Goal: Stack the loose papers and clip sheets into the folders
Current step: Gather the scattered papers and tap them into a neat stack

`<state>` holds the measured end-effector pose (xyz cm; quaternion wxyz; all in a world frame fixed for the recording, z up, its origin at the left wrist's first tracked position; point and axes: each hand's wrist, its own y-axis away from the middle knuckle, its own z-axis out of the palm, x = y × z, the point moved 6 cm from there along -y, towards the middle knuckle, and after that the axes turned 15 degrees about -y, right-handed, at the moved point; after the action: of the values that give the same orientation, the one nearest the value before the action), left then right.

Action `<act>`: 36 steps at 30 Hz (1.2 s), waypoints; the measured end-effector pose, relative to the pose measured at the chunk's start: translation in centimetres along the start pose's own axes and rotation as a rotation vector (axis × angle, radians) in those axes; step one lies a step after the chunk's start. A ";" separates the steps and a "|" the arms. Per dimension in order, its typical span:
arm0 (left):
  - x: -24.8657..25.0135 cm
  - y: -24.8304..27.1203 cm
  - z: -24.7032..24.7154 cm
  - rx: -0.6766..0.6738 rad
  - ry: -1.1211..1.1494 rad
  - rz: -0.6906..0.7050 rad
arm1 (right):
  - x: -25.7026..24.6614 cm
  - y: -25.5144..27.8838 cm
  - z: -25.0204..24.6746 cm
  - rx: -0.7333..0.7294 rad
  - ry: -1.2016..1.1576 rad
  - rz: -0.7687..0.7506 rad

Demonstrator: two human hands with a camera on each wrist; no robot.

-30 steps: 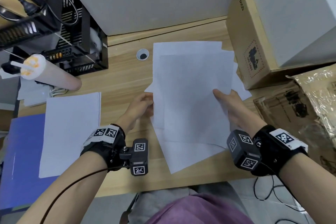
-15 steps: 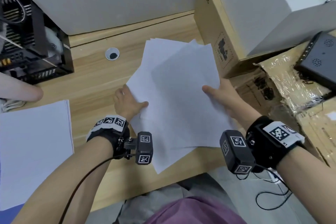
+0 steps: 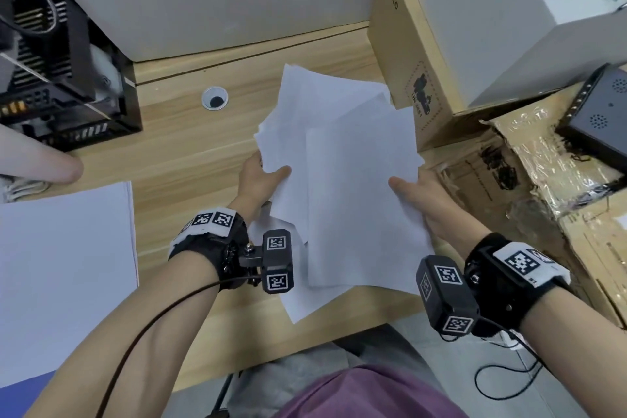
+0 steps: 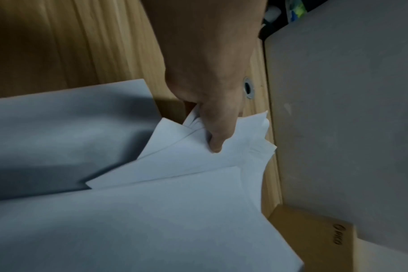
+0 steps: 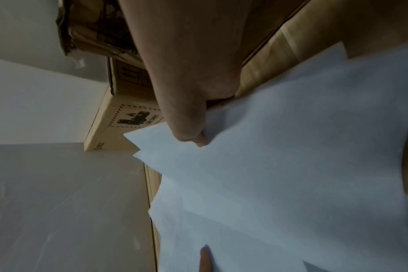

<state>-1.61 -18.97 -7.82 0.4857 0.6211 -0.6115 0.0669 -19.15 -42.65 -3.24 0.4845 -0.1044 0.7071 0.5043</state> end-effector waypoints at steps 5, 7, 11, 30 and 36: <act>4.7 2.4 -5.0 0.079 0.015 0.137 | 0.3 -1.1 1.9 0.020 0.053 0.019; 6.3 3.9 -7.9 0.100 0.008 0.177 | 1.0 -1.7 3.0 0.038 0.094 0.042; 7.8 7.0 -13.3 0.158 0.006 0.211 | 3.2 -2.7 5.7 -0.009 0.171 0.119; -1.2 7.0 -15.0 0.243 0.445 0.096 | 6.2 -3.2 7.5 -0.159 0.020 0.272; -12.3 9.7 -6.4 -0.222 -0.016 -0.362 | 5.5 -3.6 5.9 -0.015 -0.089 0.292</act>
<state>-9.36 -3.92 -7.72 0.5505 0.6640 -0.4972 -0.0942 -16.19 -37.67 -9.92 0.4362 0.0183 0.6887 0.5788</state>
